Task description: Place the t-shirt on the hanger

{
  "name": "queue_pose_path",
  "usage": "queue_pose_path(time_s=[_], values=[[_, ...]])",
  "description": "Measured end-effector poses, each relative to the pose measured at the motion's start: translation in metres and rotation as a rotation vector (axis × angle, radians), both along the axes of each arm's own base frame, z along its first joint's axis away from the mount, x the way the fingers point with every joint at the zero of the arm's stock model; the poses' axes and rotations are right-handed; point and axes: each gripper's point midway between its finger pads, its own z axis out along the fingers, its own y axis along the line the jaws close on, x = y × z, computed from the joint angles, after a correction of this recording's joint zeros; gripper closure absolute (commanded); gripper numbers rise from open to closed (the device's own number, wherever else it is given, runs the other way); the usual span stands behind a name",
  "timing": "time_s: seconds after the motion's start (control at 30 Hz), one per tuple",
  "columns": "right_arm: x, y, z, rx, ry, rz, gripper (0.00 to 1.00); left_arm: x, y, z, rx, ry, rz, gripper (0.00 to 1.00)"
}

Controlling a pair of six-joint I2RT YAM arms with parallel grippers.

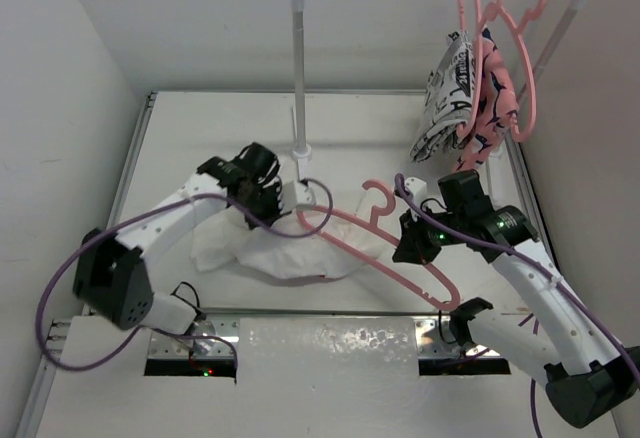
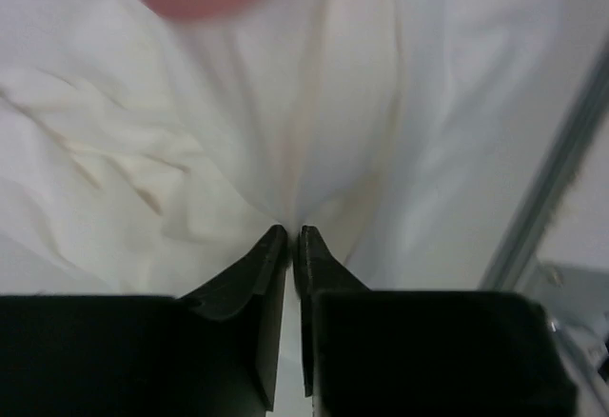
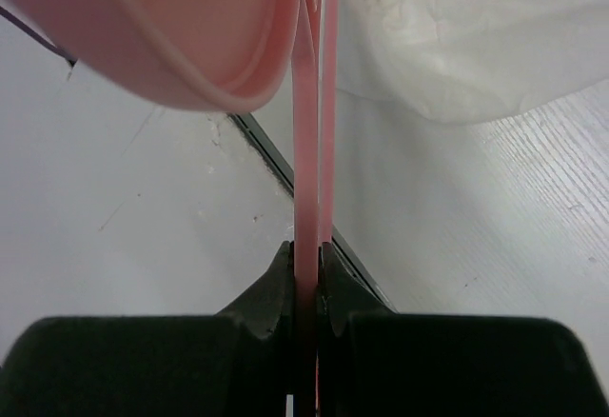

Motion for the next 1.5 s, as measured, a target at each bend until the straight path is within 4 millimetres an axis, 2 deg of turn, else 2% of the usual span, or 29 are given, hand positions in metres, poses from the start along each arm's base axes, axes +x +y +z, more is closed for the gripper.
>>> queue_pose_path(time_s=[0.07,0.17,0.2,0.33,0.43,0.6,0.67,0.77,0.93,1.07,1.13,1.17,1.23,1.27,1.4,1.43,1.5], values=[[0.001,-0.002,-0.001,-0.011,-0.004,-0.008,1.00,-0.033,0.018,-0.003,0.031,0.004,-0.086,0.86],[0.003,-0.005,-0.002,-0.028,-0.015,-0.020,1.00,-0.072,0.041,-0.009,0.086,0.003,-0.213,0.73],[0.004,-0.006,-0.003,-0.035,-0.017,-0.025,1.00,-0.082,0.047,-0.012,0.106,0.014,-0.246,0.68],[0.007,-0.009,-0.004,-0.054,-0.027,-0.039,1.00,-0.106,0.066,-0.028,0.193,0.080,-0.341,0.65],[0.008,-0.009,-0.003,-0.057,-0.031,-0.042,1.00,-0.105,0.061,-0.025,0.182,0.096,-0.325,0.64],[0.010,-0.012,-0.003,-0.068,-0.044,-0.053,1.00,-0.059,0.011,0.007,0.045,0.052,-0.186,0.68],[0.011,-0.013,-0.002,-0.071,-0.050,-0.058,1.00,-0.043,-0.008,0.012,-0.006,0.053,-0.148,0.67],[0.011,-0.015,-0.001,-0.076,-0.069,-0.066,1.00,-0.041,-0.019,-0.001,-0.022,0.125,-0.119,0.64],[0.012,-0.017,0.002,-0.077,-0.090,-0.074,1.00,-0.055,-0.019,-0.031,0.026,0.284,-0.104,0.60],[0.013,-0.018,0.001,-0.083,-0.093,-0.079,1.00,-0.060,-0.017,-0.037,0.038,0.326,-0.098,0.60],[0.013,-0.018,0.001,-0.085,-0.093,-0.080,1.00,-0.059,-0.016,-0.040,0.047,0.325,-0.089,0.66],[0.013,-0.018,0.001,-0.086,-0.093,-0.081,1.00,-0.059,-0.015,-0.042,0.053,0.326,-0.083,0.81],[0.013,-0.018,0.001,-0.086,-0.092,-0.080,1.00,-0.059,-0.012,-0.047,0.071,0.329,-0.073,0.99],[0.013,-0.018,0.001,-0.086,-0.092,-0.080,1.00,-0.059,-0.011,-0.049,0.079,0.328,-0.071,1.00],[0.012,-0.019,0.000,-0.088,-0.089,-0.078,1.00,-0.056,-0.009,-0.051,0.093,0.320,-0.061,0.98],[0.012,-0.019,0.000,-0.089,-0.088,-0.078,1.00,-0.056,-0.009,-0.051,0.096,0.318,-0.061,0.80],[0.011,-0.019,0.000,-0.092,-0.084,-0.077,1.00,-0.055,-0.007,-0.052,0.105,0.312,-0.064,0.68]])
